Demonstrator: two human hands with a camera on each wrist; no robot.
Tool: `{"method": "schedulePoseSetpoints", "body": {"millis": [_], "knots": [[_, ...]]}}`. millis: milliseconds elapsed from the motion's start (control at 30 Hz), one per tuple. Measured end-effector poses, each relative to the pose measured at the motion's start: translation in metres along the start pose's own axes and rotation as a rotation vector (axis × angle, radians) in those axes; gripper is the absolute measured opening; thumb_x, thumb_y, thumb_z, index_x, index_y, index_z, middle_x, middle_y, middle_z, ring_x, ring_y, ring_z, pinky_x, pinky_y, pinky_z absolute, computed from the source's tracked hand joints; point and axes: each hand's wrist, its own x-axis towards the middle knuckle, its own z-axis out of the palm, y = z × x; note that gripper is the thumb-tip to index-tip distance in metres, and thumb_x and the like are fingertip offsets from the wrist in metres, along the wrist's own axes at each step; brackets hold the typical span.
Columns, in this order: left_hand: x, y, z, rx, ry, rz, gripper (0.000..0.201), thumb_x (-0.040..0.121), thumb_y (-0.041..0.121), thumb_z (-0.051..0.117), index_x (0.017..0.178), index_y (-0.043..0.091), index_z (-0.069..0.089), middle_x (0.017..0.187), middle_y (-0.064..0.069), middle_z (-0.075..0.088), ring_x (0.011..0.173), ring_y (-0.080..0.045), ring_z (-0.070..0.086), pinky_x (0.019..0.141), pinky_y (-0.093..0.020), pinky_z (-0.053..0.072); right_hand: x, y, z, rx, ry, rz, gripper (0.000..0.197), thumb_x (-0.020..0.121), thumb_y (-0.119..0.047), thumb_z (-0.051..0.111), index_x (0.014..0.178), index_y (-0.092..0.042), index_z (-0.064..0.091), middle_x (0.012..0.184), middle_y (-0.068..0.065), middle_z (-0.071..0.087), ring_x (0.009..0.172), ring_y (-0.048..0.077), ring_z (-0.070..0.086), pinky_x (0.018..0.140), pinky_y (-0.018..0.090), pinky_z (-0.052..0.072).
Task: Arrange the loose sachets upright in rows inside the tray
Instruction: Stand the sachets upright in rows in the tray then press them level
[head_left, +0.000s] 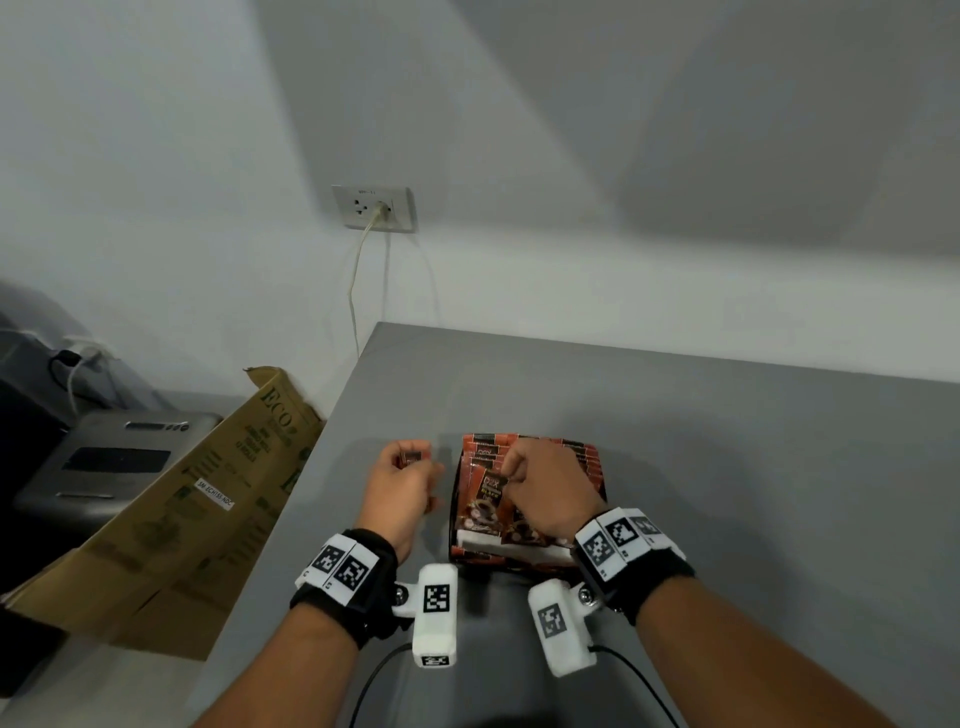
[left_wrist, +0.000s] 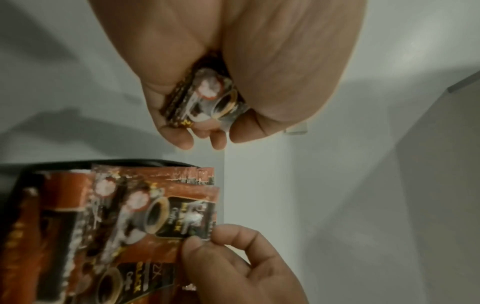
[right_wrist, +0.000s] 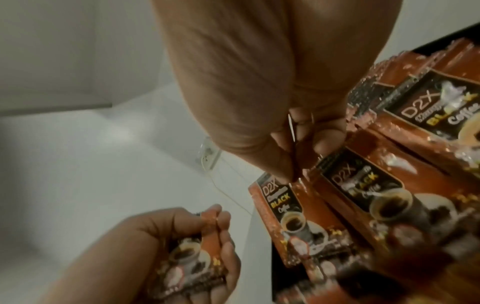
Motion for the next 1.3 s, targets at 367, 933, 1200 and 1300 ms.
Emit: {"method": "schedulePoseSetpoints", "body": {"millis": [367, 933, 1200, 1300], "knots": [[-0.005, -0.009, -0.005, 0.023, -0.008, -0.011, 0.042, 0.075, -0.018, 0.05, 0.101, 0.014, 0.058, 0.088, -0.013, 0.063, 0.066, -0.026, 0.054, 0.062, -0.038, 0.045, 0.009, -0.011, 0.03, -0.185, -0.01, -0.061, 0.028, 0.082, 0.013, 0.045, 0.08, -0.013, 0.056, 0.085, 0.003, 0.062, 0.077, 0.021, 0.061, 0.07, 0.036, 0.056], [-0.016, 0.004, 0.023, 0.003, -0.246, 0.015, 0.029, 0.086, -0.008, 0.063, 0.109, 0.009, 0.058, 0.089, -0.015, 0.069, 0.067, -0.018, 0.065, 0.057, -0.033, 0.055, -0.014, 0.018, -0.052, 0.232, 0.136, 0.035, 0.013, 0.082, -0.012, 0.074, 0.08, -0.025, 0.071, 0.075, -0.007, 0.074, 0.067, 0.006, 0.067, 0.071, 0.028, 0.055], [-0.015, -0.002, 0.028, 0.029, -0.251, -0.01, 0.029, 0.09, -0.013, 0.046, 0.112, 0.005, 0.054, 0.063, -0.006, 0.066, 0.056, -0.023, 0.059, 0.054, -0.035, 0.05, -0.034, 0.07, -0.04, -0.107, 0.013, 0.103, 0.02, 0.088, -0.007, 0.066, 0.09, -0.027, 0.067, 0.08, -0.013, 0.065, 0.07, -0.006, 0.059, 0.058, 0.004, 0.042], [-0.019, -0.001, 0.031, 0.074, -0.268, 0.0, 0.033, 0.088, -0.014, 0.049, 0.112, 0.008, 0.054, 0.067, -0.01, 0.066, 0.065, -0.028, 0.058, 0.06, -0.038, 0.053, -0.031, 0.079, -0.027, -0.15, 0.043, 0.117, 0.021, 0.088, -0.007, 0.063, 0.09, -0.029, 0.064, 0.087, -0.008, 0.068, 0.079, 0.007, 0.065, 0.073, 0.021, 0.054]]}}
